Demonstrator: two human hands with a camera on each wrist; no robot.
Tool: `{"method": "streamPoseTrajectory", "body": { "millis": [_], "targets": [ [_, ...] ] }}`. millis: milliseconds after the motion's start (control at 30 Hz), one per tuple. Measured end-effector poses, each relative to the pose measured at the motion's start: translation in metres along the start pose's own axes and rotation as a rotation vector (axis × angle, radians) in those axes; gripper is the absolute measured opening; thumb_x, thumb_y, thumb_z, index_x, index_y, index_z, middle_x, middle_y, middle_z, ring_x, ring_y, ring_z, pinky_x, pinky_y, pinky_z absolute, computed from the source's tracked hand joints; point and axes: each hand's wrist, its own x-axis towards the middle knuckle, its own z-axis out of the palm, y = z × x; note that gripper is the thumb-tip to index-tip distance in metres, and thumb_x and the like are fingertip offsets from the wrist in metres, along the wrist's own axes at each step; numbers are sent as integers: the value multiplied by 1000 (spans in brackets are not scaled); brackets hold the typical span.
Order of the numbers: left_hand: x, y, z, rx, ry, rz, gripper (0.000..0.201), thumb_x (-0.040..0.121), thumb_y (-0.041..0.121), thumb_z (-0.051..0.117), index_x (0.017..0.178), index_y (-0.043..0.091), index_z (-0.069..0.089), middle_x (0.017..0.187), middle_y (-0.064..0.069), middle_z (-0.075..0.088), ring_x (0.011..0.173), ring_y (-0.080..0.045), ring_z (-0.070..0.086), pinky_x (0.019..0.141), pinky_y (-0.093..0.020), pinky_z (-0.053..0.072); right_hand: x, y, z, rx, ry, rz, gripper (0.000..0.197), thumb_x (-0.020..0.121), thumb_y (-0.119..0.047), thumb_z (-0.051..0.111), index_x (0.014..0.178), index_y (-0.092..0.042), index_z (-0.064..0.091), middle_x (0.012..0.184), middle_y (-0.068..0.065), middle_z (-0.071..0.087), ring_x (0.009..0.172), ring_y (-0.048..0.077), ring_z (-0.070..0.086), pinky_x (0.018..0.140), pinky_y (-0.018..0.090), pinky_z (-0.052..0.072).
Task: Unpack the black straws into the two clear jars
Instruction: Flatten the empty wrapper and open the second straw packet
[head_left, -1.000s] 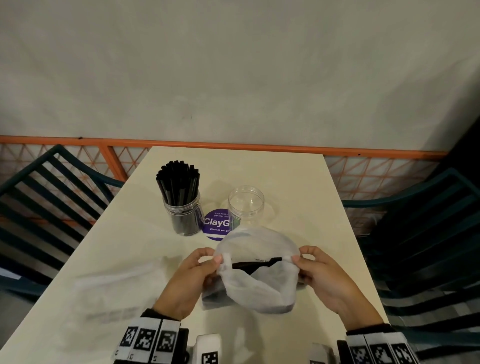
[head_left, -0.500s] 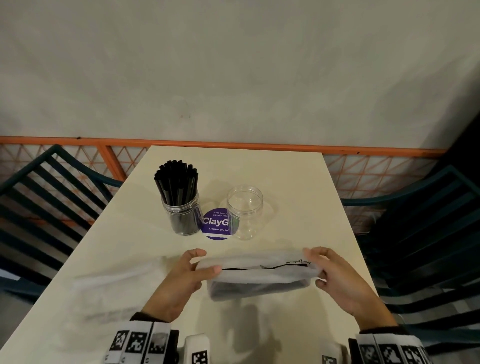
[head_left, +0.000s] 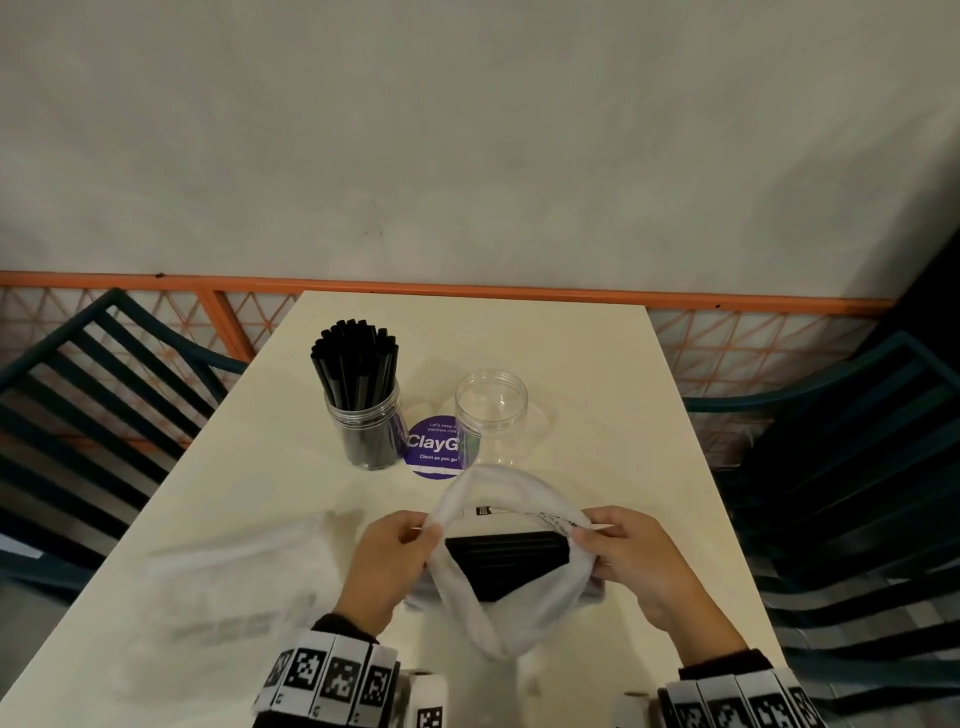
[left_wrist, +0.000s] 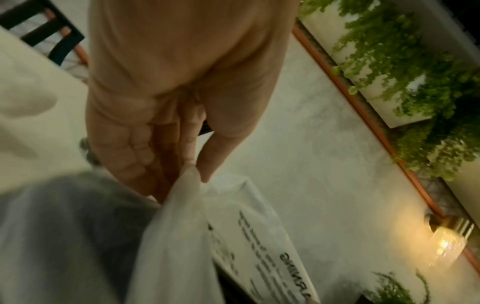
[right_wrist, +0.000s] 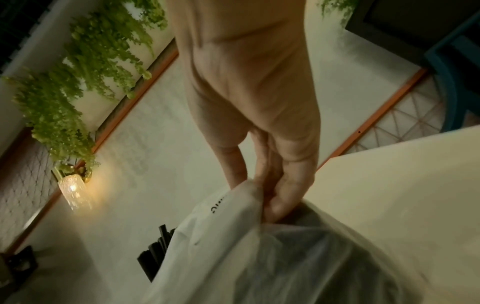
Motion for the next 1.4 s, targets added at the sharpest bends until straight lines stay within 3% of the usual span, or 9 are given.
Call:
{"method": "streamPoseTrajectory", "body": {
  "millis": [133, 300, 500, 667, 800, 967, 1133, 1300, 1400],
  "targets": [
    [1, -3, -1, -277, -51, -134, 15, 88, 6, 55, 100, 12, 50, 84, -14, 63, 67, -25, 59, 59, -31, 48, 0, -2, -2, 192, -13, 95, 15, 87, -1, 59, 98, -9, 54, 89, 20, 65, 72, 27, 63, 63, 31, 50],
    [4, -8, -23, -682, -268, -291, 19, 87, -3, 43, 75, 12, 43, 60, -5, 63, 52, -20, 62, 47, -28, 48, 4, 5, -27, 505, -107, 302, 23, 90, 0, 49, 77, -17, 44, 67, 7, 68, 48, 16, 63, 61, 31, 42],
    [10, -14, -26, -731, -303, -310, 11, 90, 9, 44, 93, 3, 53, 87, -14, 58, 65, -19, 66, 56, -27, 56, 7, 13, -31, 562, -98, 452, 26, 99, -9, 27, 85, -11, 49, 82, 11, 61, 65, 20, 46, 37, 21, 41],
    [3, -9, -11, -558, -269, -179, 25, 92, 27, 48, 108, 9, 45, 99, -14, 59, 90, -25, 57, 76, -35, 47, 4, 14, -23, 406, -50, 180, 15, 97, -28, 44, 100, -15, 50, 83, 6, 67, 75, 18, 57, 61, 27, 43],
    [-4, -4, -8, -408, -253, -74, 36, 82, 2, 62, 104, 21, 41, 95, -12, 61, 88, -23, 57, 75, -32, 46, 4, 22, -18, 16, -70, -15, 42, 87, -13, 60, 117, -24, 32, 108, 20, 55, 90, 22, 56, 78, 31, 43],
    [1, -10, -1, -195, -58, -12, 38, 79, -6, 56, 103, 19, 41, 81, -10, 48, 80, -24, 48, 66, -28, 40, 12, 24, -20, -15, 218, -56, 27, 85, 2, 54, 101, -15, 40, 101, 14, 55, 83, 25, 55, 63, 29, 46],
    [4, -24, 7, 179, 278, 159, 29, 72, 3, 62, 91, 10, 42, 98, -6, 39, 80, -32, 45, 69, -33, 37, 13, 29, -22, -188, 314, -139, 27, 79, 8, 54, 67, -14, 44, 85, 8, 52, 71, 19, 49, 55, 23, 37],
    [11, -18, -3, -21, 19, 108, 34, 74, -11, 52, 58, 18, 53, 86, -7, 48, 75, -22, 47, 63, -26, 35, 14, 36, -21, -464, 254, -346, 47, 76, 14, 60, 55, -28, 65, 99, 3, 51, 90, 22, 51, 71, 6, 40],
    [6, -8, -9, -100, -89, 149, 57, 71, -22, 40, 40, 20, 61, 82, -2, 56, 79, -17, 51, 69, -23, 40, 15, 36, -15, -626, 177, -390, 36, 82, 11, 55, 79, -18, 76, 106, -2, 47, 104, 22, 50, 87, 17, 41]
  ]
}}
